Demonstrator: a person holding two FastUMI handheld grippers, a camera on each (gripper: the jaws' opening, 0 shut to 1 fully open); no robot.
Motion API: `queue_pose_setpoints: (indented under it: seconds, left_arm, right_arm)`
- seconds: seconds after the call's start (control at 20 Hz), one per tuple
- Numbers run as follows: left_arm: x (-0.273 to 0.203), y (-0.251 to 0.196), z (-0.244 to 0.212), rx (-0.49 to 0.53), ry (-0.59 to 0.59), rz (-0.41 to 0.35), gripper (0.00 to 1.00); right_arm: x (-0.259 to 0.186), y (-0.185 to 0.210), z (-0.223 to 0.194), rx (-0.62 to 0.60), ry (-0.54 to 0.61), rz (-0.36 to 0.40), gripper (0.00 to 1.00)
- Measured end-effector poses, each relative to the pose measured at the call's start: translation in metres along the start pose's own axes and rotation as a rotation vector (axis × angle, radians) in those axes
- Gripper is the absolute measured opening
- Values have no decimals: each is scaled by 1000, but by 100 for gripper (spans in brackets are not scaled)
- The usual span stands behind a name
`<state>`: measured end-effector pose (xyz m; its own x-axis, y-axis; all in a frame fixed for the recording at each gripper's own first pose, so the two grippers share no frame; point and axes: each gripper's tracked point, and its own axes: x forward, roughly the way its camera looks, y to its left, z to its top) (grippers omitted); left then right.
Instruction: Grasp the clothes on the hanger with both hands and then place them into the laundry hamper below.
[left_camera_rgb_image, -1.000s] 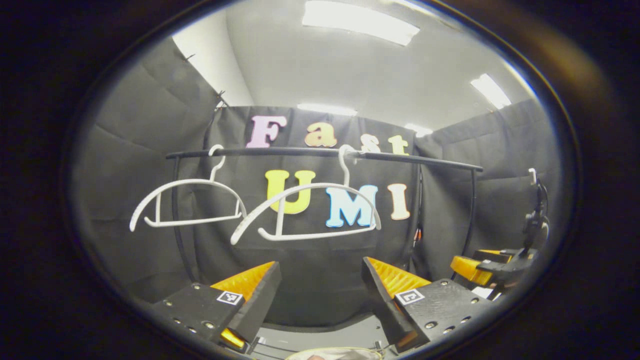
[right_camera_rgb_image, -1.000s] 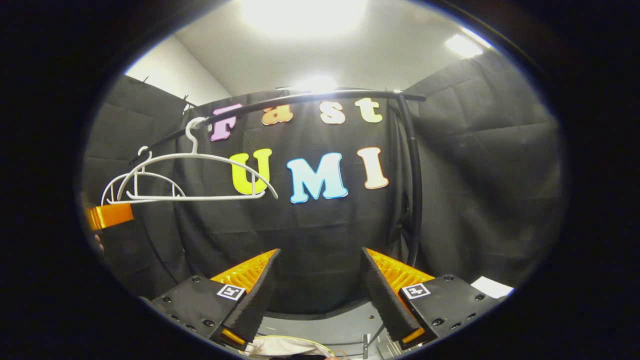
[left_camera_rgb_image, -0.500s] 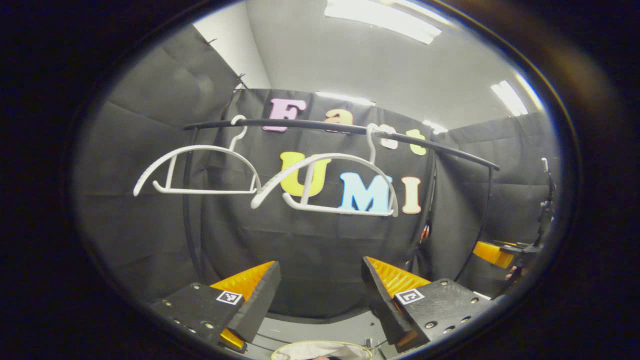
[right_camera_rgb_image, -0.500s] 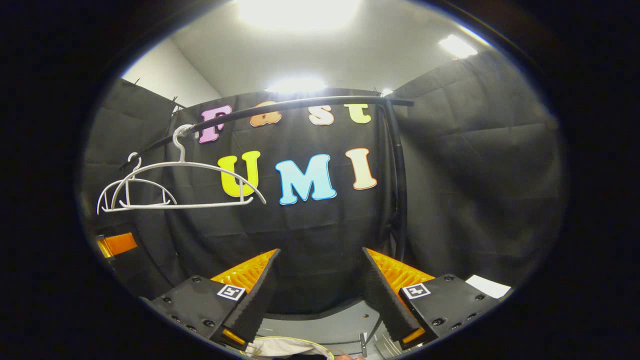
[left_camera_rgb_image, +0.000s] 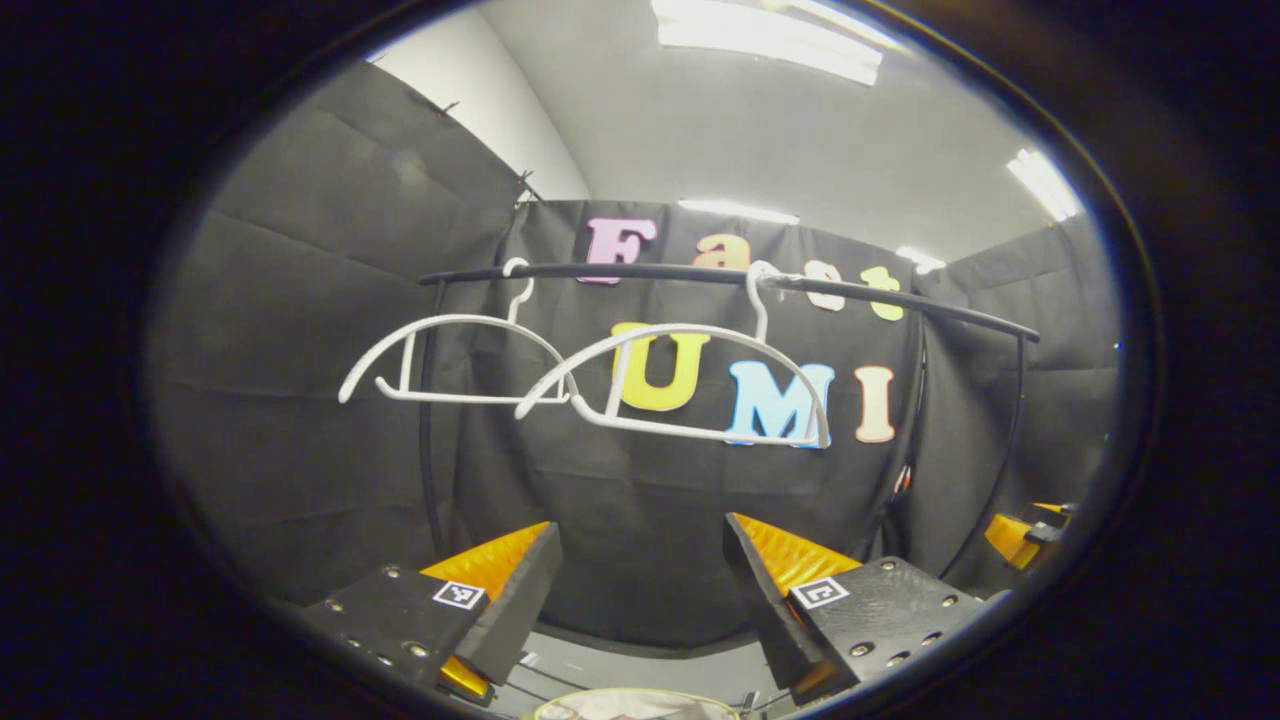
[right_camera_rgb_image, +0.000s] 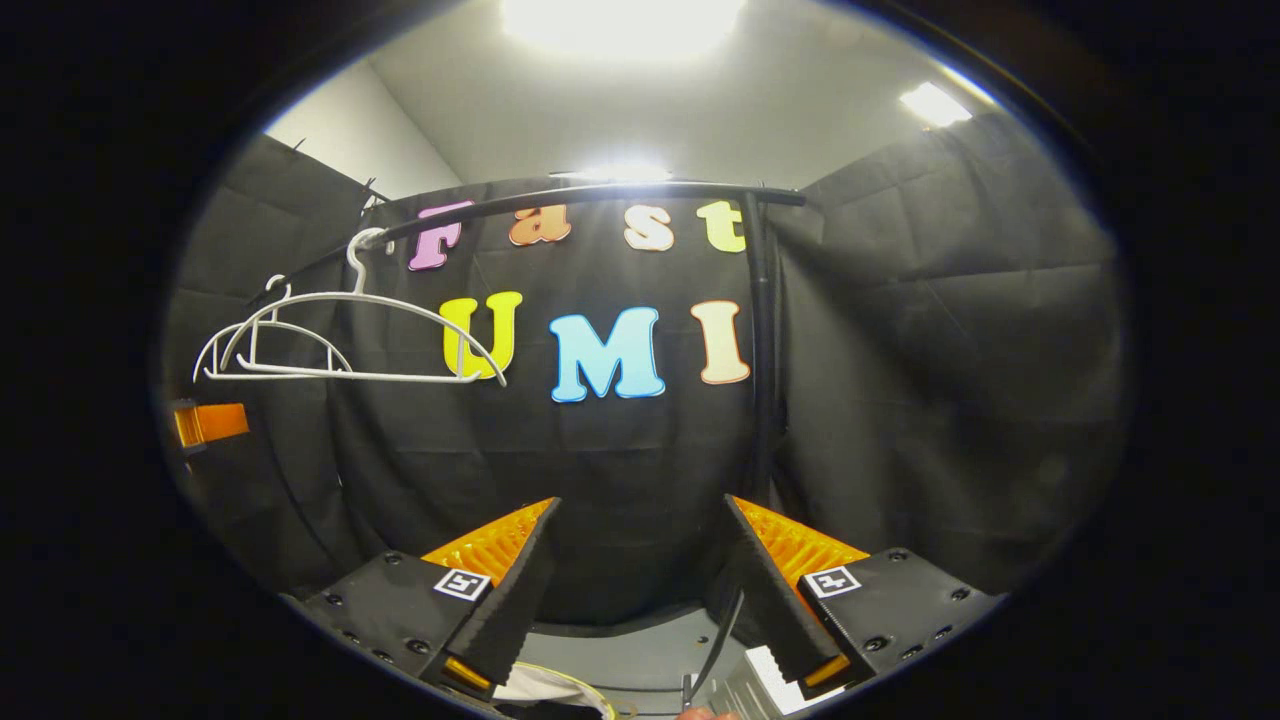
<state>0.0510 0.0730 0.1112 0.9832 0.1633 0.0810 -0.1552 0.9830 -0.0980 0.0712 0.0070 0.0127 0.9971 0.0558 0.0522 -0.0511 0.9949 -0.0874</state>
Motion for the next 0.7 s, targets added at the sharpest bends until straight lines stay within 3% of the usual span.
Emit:
queue_pose_setpoints:
  seconds: [0.2, 0.25, 0.3, 0.7]
  left_arm:
    - [-11, -29, 3, -52, -56, 17, 94]
    - [-12, -35, 1, -50, -58, 12, 94]
    - [-13, -41, -2, -38, -60, 7, 94]
    - [-20, -82, -34, 109, 5, -75, 94]
  right_arm:
    - [5, -15, 0, 16, -38, 31, 98]
    - [6, -16, -4, 25, -37, 40, 93]
    - [6, -17, -5, 28, -38, 48, 98]
    - [6, -12, -5, 33, -77, 104, 98]
